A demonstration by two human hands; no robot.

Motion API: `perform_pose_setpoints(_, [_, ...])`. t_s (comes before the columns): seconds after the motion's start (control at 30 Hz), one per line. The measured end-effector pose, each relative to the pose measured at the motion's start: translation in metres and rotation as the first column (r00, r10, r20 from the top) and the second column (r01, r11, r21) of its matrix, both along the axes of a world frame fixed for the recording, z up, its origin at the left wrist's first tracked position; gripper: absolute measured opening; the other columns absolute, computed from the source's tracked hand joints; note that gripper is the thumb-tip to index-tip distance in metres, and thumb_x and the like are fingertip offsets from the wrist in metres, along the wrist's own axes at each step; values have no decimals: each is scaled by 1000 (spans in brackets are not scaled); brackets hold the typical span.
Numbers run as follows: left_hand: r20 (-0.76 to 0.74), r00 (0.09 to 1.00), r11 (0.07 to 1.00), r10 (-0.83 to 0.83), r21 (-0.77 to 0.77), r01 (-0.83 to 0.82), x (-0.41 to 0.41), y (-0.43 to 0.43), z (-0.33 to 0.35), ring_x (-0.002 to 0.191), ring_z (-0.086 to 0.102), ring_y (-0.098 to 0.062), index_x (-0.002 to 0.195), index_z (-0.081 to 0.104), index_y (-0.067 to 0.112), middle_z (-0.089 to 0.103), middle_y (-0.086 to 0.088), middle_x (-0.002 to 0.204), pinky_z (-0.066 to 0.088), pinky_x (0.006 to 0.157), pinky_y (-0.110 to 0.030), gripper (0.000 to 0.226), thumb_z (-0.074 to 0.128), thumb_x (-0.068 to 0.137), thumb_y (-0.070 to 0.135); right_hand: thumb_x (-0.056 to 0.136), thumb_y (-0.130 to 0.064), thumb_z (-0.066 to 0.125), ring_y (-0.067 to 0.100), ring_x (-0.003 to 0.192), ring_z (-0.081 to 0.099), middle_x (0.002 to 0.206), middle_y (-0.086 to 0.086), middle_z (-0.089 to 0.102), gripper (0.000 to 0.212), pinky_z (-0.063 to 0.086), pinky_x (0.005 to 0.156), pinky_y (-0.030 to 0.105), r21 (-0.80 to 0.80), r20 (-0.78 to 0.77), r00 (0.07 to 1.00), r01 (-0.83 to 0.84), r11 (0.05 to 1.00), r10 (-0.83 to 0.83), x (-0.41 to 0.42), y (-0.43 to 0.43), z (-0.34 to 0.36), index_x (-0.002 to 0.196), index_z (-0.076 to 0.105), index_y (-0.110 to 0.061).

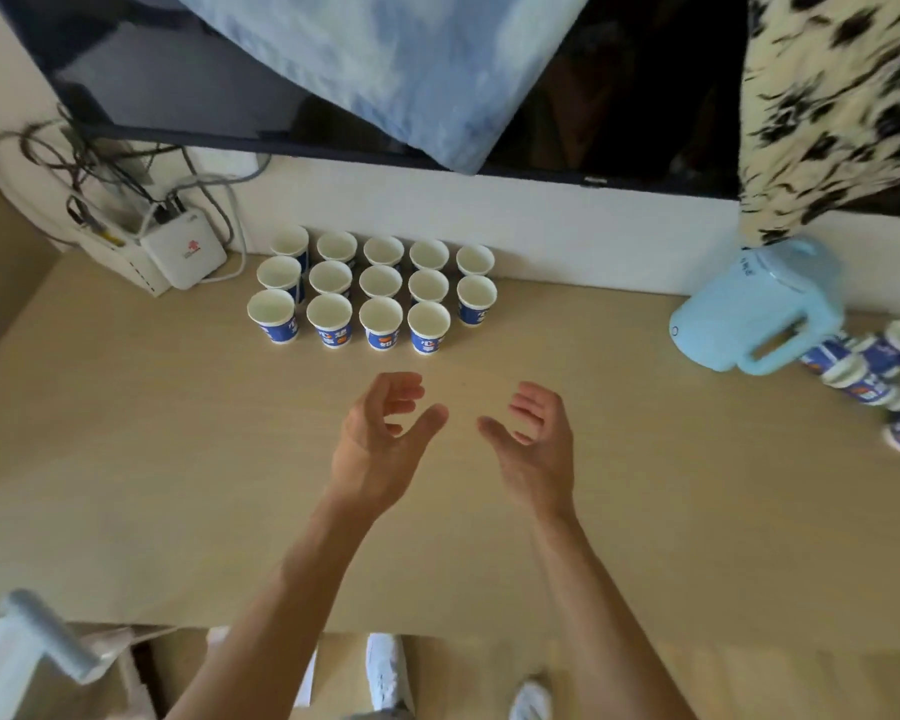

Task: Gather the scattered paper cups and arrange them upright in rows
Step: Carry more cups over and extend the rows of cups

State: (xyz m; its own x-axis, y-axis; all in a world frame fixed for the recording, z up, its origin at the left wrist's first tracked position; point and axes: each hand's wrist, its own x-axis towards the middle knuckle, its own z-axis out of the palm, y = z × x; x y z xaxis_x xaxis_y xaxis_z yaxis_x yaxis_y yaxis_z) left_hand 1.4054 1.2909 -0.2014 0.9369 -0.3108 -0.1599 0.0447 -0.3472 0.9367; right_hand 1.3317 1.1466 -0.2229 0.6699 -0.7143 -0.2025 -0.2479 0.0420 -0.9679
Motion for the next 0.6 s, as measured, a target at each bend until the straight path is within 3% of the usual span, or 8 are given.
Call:
perform_pose_setpoints(0.13, [11, 1000, 997, -18, -75, 18, -38, -25, 33, 103, 67, -7, 107, 65, 29, 71, 13, 107, 56, 86, -35, 37, 70, 74, 44, 83, -4, 80, 18, 110, 64, 122, 5, 63, 49, 52, 96, 32, 54, 20, 998, 62, 997, -64, -41, -11, 25, 121, 55, -19])
perform_pose_setpoints(0.27, [52, 998, 992, -42, -115, 47, -75, -60, 55, 103, 67, -8, 109, 66, 25, 71, 9, 108, 51, 80, -24, 29, 77, 84, 33, 84, -7, 79, 5, 102, 66, 120, 3, 66, 44, 50, 78, 13, 96, 83, 989, 116, 989, -124, -84, -37, 43, 119, 57, -22])
perform_pose_setpoints(0.33, [62, 997, 988, -56, -138, 64, -98, -81, 64, 102, 67, -7, 112, 66, 22, 71, 6, 109, 50, 80, -21, 26, 76, 88, 25, 84, -9, 80, 2, 101, 67, 117, -1, 67, 41, 50, 73, 12, 112, 114, 983, 133, 985, -145, -110, -56, 50, 117, 59, -24])
perform_pose_setpoints(0.47, [81, 993, 976, -87, -191, 101, -154, -124, 75, 86, 65, 9, 111, 67, 20, 72, 3, 107, 46, 68, -4, 23, 74, 89, 22, 82, -4, 80, 7, 95, 69, 108, -1, 68, 38, 50, 68, 9, 125, 174, 961, 193, 973, -213, -164, -100, 63, 110, 61, -24])
perform_pose_setpoints(0.6, [104, 987, 968, -119, -209, 139, -211, -172, 78, 82, 64, 10, 109, 68, 21, 73, 5, 104, 46, 67, -5, 21, 74, 89, 24, 81, -7, 81, 2, 88, 69, 106, -1, 69, 37, 50, 67, 8, 109, 202, 951, 217, 970, -236, -222, -146, 71, 108, 63, -24])
